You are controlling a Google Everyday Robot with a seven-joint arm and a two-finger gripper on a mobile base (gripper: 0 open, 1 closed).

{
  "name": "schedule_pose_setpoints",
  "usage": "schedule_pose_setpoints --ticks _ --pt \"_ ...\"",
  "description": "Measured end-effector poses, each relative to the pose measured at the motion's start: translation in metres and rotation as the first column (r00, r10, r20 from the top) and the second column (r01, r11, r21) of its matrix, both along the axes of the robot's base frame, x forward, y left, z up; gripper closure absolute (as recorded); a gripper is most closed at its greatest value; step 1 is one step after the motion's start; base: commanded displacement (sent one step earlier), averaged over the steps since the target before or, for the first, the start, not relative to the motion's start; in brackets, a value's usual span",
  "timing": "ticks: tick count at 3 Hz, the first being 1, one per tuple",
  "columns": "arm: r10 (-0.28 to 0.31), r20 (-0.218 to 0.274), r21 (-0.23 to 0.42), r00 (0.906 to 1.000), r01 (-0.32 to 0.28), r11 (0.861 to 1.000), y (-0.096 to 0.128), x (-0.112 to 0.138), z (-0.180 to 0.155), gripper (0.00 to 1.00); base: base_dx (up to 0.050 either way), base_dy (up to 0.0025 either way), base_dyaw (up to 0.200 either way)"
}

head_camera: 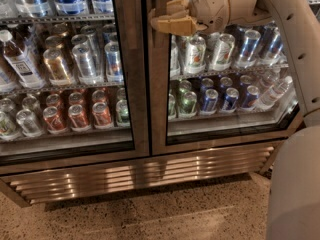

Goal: Open right fridge door

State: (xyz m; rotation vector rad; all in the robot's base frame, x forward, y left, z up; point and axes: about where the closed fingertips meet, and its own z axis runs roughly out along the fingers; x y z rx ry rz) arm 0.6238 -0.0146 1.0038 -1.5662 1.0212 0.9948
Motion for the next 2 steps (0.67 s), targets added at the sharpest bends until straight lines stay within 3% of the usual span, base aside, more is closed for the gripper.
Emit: schedule_pose_setpoints --ticks 1,2 --pt "0.0 0.0 0.0 1.0 0.0 1.0 0.0084 0.005 0.0003 1.0 0.0 0.0 0.0" --pt "0.0 0.0 0.0 1.0 0.0 1.0 0.0136 0.0061 0.0013 0.81 0.0 0.0 0.0"
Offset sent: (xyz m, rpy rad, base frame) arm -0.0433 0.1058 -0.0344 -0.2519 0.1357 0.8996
